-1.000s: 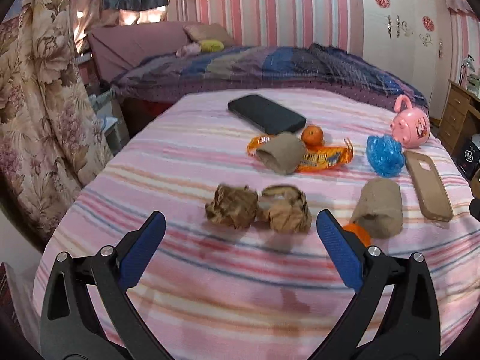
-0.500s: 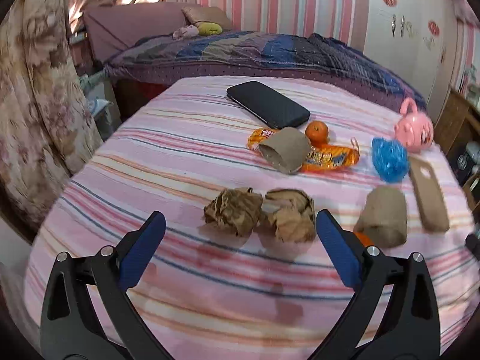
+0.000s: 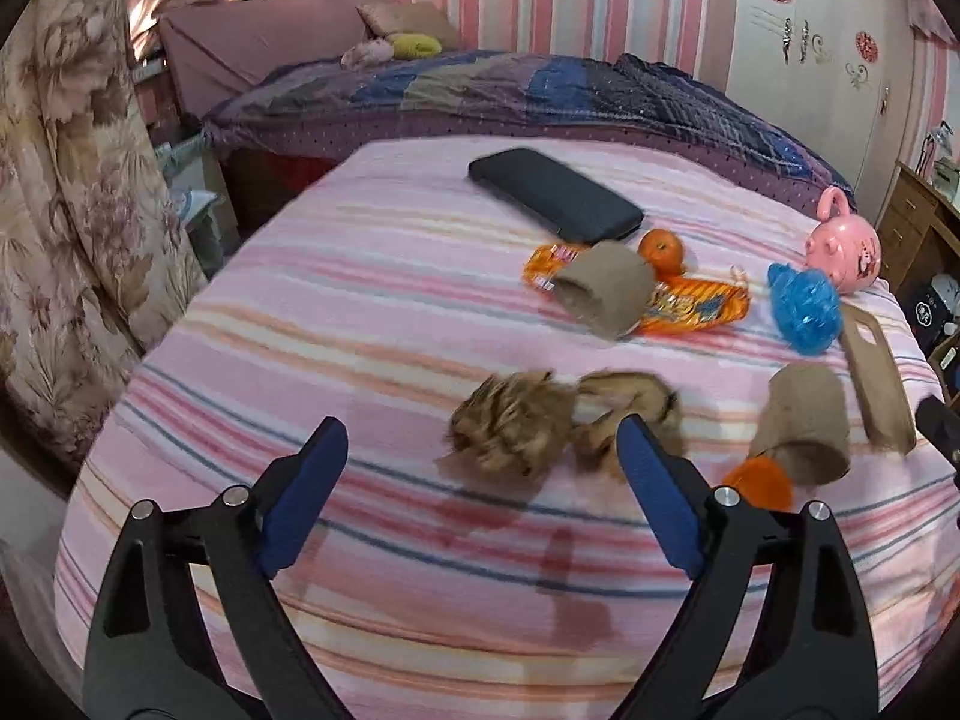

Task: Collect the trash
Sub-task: 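Grasp the crumpled brown paper with the left gripper while the right gripper grasps a cardboard tube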

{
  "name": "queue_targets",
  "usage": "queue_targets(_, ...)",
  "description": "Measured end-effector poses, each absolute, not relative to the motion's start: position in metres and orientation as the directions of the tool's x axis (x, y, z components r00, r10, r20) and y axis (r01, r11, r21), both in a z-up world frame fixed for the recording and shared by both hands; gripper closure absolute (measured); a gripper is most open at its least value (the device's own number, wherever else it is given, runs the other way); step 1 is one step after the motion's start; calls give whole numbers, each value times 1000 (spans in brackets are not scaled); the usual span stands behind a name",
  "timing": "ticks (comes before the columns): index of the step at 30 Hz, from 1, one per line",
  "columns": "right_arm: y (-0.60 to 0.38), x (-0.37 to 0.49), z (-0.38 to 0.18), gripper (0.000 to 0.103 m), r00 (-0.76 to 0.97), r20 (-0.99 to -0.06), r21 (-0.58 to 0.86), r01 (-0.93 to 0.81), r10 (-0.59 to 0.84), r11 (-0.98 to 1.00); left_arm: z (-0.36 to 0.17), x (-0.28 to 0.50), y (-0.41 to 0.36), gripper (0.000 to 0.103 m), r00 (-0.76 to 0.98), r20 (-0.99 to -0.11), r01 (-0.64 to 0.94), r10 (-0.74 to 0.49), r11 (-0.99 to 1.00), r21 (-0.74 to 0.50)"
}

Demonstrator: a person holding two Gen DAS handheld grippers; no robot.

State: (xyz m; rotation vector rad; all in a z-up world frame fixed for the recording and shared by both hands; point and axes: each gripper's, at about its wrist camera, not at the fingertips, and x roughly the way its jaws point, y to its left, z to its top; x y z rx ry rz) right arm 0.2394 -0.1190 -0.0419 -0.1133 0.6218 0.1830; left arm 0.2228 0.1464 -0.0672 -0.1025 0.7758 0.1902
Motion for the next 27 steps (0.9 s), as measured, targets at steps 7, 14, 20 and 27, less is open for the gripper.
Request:
queue_targets(7, -99, 253, -51, 5, 784, -603, -51, -221, 147, 974, -77, 232, 155, 26, 681, -726, -194, 99, 980, -48)
queue_targets(14, -91, 257, -59, 5, 768, -621, -38, -230, 157, 972, -81, 243, 150, 62, 683, -730, -106, 19, 992, -74)
queue_targets(20, -84, 256, -61, 5, 763, -623, -17, -231, 170, 973, -63, 228, 156, 66, 718, -689, -150, 97, 989, -16)
queue_targets(27, -57, 260, -66, 5, 746, -637, 17, -238, 194, 971, -53, 218, 183, 65, 716, -671, -259, 191, 966, -1)
